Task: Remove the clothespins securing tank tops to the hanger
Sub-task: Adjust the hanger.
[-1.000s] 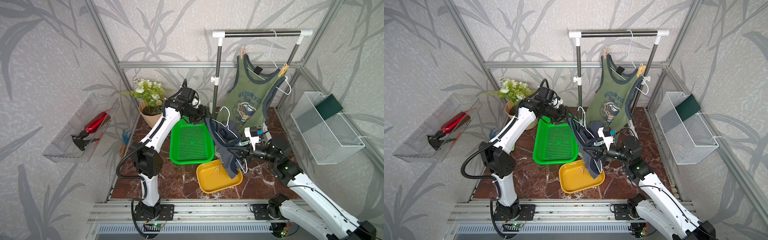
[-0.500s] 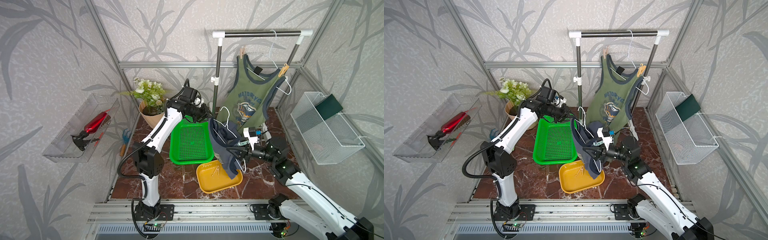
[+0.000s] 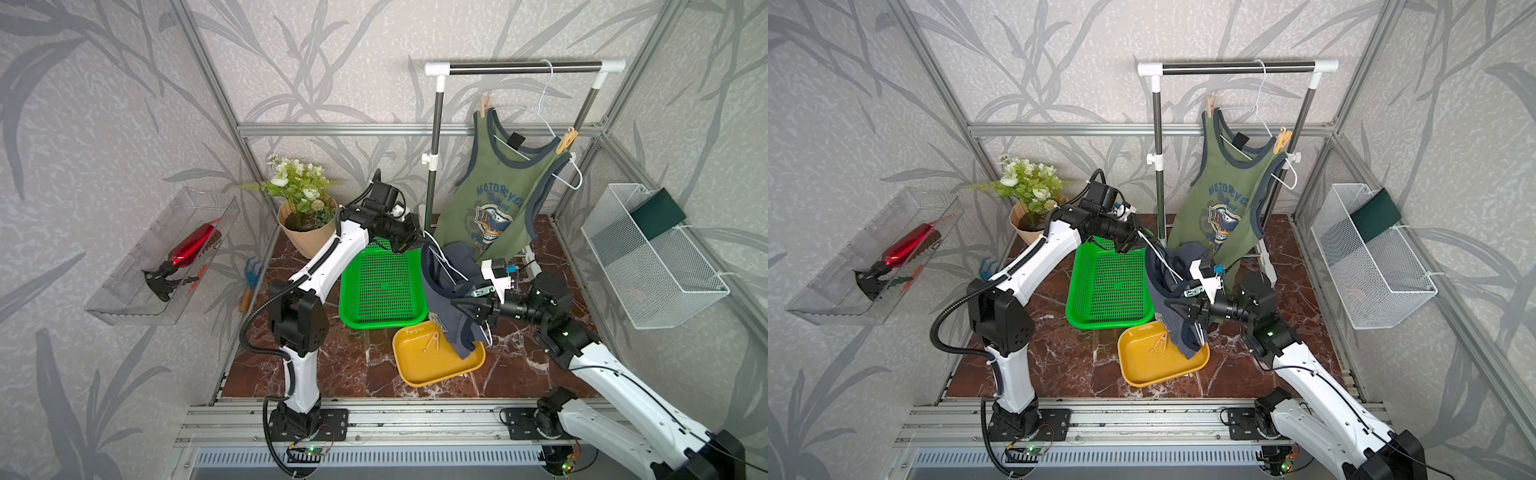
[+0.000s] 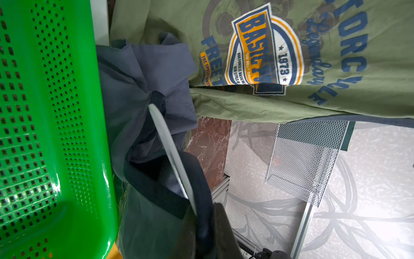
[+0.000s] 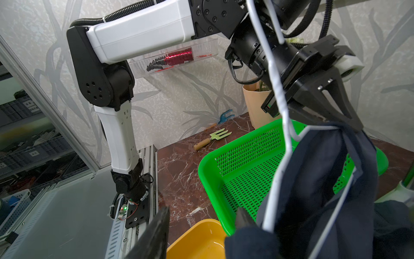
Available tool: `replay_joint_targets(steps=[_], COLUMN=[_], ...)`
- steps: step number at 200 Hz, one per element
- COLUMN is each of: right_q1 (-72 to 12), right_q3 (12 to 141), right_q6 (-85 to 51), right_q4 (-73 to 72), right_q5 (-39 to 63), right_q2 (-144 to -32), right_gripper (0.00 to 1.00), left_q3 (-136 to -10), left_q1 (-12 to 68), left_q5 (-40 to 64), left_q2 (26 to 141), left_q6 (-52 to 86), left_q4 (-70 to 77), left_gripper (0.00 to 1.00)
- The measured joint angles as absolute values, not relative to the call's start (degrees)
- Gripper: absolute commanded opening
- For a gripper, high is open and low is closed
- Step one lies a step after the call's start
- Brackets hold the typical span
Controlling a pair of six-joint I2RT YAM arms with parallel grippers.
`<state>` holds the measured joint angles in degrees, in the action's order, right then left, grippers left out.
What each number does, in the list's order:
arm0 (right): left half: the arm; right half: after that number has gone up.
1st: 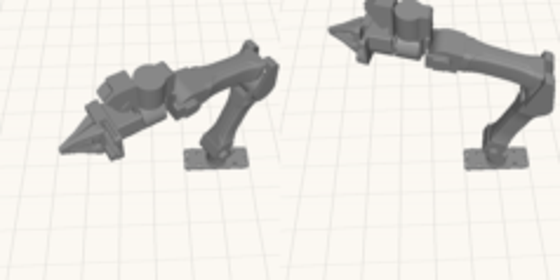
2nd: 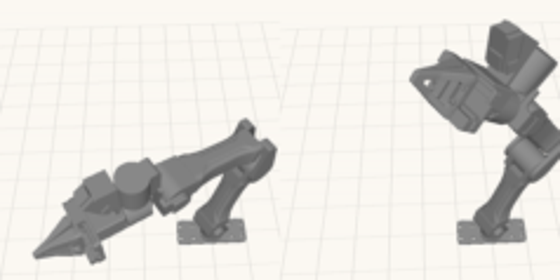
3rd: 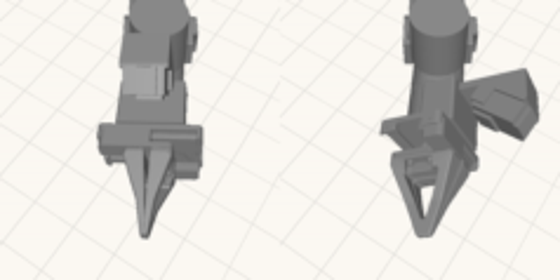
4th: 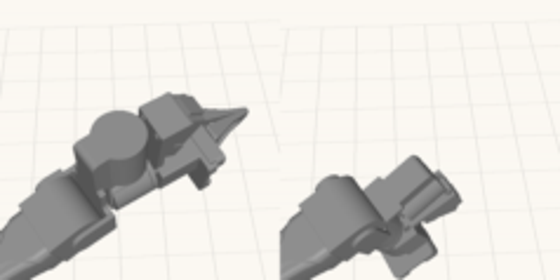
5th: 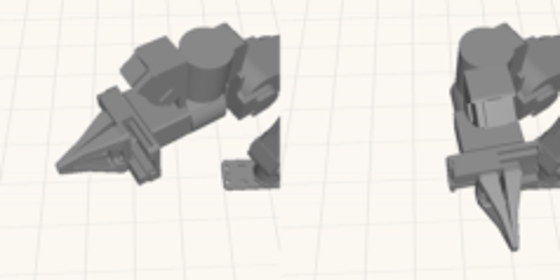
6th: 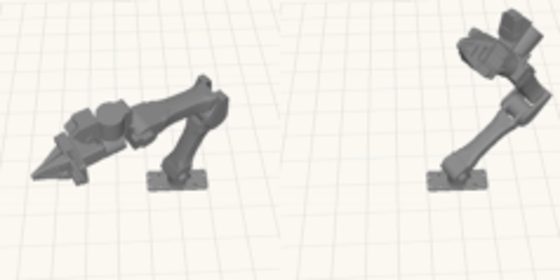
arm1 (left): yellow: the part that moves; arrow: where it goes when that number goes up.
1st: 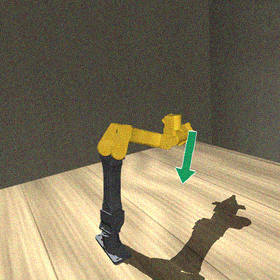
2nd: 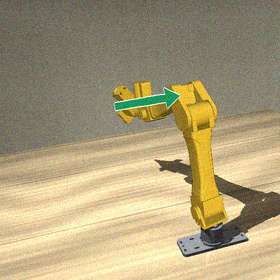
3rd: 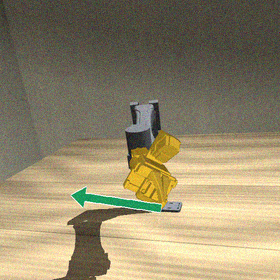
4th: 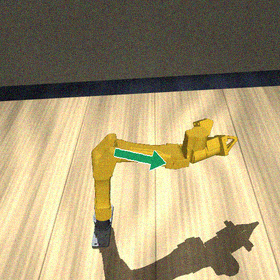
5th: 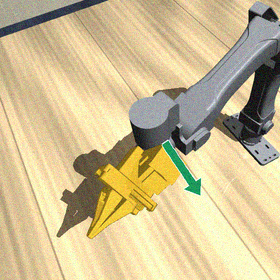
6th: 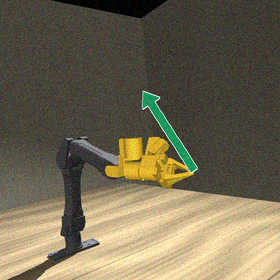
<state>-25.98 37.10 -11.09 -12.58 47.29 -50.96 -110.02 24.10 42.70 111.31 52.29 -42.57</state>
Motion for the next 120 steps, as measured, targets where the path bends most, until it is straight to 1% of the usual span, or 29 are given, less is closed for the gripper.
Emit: replay_joint_targets(steps=[47,59,89,120], right_q1=[-25.98,-25.96,-25.91,-25.91], right_q3=[37.10,37.10,37.67,38.59], right_q6=[-9.78,-9.56,-8.36,-7.66], right_q4=[-11.03,-10.24,-5.98,-2.76], right_q5=[46.33,45.84,43.57,41.56], right_q2=[-50.96,-50.87,-48.66,-46.24], right_gripper=[0.52,0.60,0.66,0.67], left_q3=[-109.51,-109.51,-109.51,-108.88], left_q1=[23.57,23.55,22.68,21.89], left_q5=[43.44,43.40,41.34,40.12], left_q2=[111.28,111.28,111.26,111.24], left_q6=[55.68,55.99,54.85,54.94], left_q4=[-40.82,-40.53,-39.79,-38.79], left_gripper=[0.00,0.00,0.00,0.00])
